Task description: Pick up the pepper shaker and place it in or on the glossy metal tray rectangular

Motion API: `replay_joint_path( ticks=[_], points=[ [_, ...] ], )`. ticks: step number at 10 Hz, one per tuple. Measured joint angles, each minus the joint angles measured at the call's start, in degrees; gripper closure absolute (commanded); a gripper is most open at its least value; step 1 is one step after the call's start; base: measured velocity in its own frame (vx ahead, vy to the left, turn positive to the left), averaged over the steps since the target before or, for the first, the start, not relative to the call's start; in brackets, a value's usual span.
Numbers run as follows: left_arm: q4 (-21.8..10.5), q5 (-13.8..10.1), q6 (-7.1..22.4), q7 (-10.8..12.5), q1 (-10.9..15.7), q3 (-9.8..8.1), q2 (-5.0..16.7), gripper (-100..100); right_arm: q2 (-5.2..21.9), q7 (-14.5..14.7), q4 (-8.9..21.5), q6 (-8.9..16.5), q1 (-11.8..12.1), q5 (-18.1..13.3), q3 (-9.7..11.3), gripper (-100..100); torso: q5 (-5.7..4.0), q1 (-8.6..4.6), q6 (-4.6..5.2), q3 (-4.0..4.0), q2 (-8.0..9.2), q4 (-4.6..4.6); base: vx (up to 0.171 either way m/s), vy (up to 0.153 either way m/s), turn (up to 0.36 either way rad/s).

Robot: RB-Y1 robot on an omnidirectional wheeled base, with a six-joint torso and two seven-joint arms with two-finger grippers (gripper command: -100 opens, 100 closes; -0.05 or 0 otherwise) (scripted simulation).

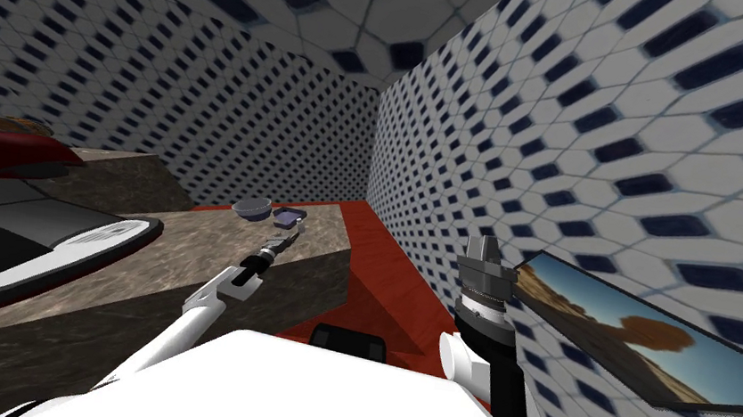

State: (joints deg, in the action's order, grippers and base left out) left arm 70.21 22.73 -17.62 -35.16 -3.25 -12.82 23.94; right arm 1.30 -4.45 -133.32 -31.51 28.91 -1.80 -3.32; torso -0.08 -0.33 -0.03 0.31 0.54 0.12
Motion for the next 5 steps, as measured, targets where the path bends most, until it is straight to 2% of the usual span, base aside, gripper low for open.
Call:
replay_joint_path(
  ticks=[2, 3, 5],
  points=[
    [-1.2, -1.4, -0.4, 2.2, 1.0, 0.07, 2.2, -100, 0.0, 0.0, 0.0, 0.0, 0.0, 0.0, 0.0, 0, 0.04, 0.2, -0.01, 0.0, 0.01, 0.0, -0.109, 0.011, 0.015],
    [-0.7, -1.5, 0.5, 2.6, 1.0, 0.34, 2.3, -100, 0.0, 0.0, 0.0, 0.0, 0.0, 0.0, 0.0, 0, 0.07, 0.35, 0.01, -0.09, -0.17, -0.03, -0.003, 0.044, -0.065],
    [0.7, -1.3, 2.6, 2.6, 0.8, 0.9, 1.7, -100, 0.0, 0.0, 0.0, 0.0, 0.0, 0.0, 0.0, 0, 0.1, 0.46, 0.02, -0.36, -0.64, -0.13, 0.058, 0.06, -0.071]
  ],
)
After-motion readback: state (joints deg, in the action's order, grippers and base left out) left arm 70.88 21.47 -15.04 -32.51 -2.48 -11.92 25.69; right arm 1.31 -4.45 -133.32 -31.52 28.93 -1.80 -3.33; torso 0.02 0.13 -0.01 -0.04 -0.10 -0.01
